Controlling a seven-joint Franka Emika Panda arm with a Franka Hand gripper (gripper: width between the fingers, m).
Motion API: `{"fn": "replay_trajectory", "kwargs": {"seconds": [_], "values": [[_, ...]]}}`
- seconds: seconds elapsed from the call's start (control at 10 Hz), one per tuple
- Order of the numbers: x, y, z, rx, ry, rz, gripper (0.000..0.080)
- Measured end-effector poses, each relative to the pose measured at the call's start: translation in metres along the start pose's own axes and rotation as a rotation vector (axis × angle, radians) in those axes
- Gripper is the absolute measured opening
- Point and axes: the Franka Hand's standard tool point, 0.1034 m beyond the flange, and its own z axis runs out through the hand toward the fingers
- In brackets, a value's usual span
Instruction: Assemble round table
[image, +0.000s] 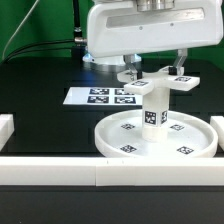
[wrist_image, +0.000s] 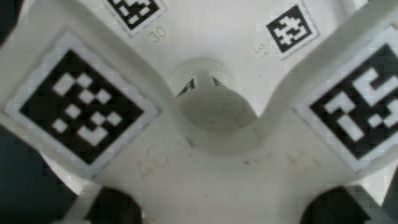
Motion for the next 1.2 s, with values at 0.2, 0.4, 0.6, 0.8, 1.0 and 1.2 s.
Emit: {"fn": "replay_trajectory", "kwargs": {"seconds": [0.2, 0.4, 0.6, 0.8, 1.0, 1.2], "values": [[0.0020, 0.0003, -0.0013, 0.010, 0.004, 0.243, 0.0442], [0.0035, 0.0002, -0.0021, 0.024, 0.012, 0.443, 0.0442], [0.0046, -0.0006, -0.0023, 0.025, 0.021, 0.501, 0.0442], [0.0050, -0.0004, -0.0025, 0.028, 0.020, 0.612, 0.0442], [0.0049, -0.0002, -0.0025, 0.035, 0.019, 0.757, 0.0442], [0.0037, -0.0004, -0.0029, 0.067, 0.012, 0.989, 0.0442]]}}
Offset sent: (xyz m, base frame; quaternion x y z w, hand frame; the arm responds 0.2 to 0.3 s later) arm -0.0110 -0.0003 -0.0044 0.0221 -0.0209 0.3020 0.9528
